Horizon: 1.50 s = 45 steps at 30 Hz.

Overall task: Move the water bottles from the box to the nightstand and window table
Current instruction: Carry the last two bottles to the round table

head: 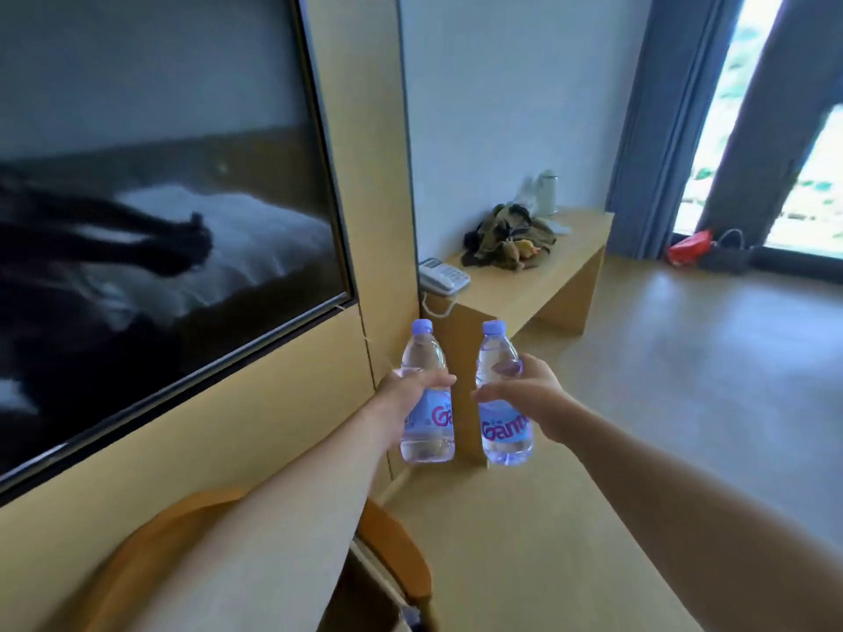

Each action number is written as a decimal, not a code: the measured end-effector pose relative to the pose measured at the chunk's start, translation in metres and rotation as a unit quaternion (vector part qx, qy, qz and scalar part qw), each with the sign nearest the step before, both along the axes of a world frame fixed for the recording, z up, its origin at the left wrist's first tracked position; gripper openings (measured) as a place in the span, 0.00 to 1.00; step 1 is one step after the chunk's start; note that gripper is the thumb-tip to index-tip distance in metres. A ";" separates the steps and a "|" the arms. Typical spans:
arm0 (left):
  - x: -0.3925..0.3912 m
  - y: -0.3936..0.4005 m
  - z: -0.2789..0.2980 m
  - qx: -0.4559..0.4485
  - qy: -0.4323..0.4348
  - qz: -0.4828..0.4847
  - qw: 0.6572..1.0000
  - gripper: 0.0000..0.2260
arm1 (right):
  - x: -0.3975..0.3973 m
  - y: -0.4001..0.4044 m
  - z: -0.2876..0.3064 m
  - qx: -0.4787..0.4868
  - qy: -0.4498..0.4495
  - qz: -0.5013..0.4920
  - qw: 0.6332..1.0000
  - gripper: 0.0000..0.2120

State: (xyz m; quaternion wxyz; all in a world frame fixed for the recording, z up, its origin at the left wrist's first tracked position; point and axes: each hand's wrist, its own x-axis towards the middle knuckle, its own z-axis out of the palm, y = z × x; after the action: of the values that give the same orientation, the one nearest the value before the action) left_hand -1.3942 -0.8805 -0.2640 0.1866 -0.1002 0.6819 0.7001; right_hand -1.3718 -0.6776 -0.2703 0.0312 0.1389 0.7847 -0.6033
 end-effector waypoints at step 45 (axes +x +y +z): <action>-0.255 0.925 0.040 -0.045 0.091 -0.494 0.863 0.28 | -0.097 0.803 0.016 0.036 -0.024 -0.507 0.861 0.23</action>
State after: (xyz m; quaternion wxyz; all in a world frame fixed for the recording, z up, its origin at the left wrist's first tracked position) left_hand -1.6490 0.0444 -0.2239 0.4405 0.3056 0.6870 0.4905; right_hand -1.4689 0.1251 -0.2548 -0.2654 0.5332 0.6256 -0.5038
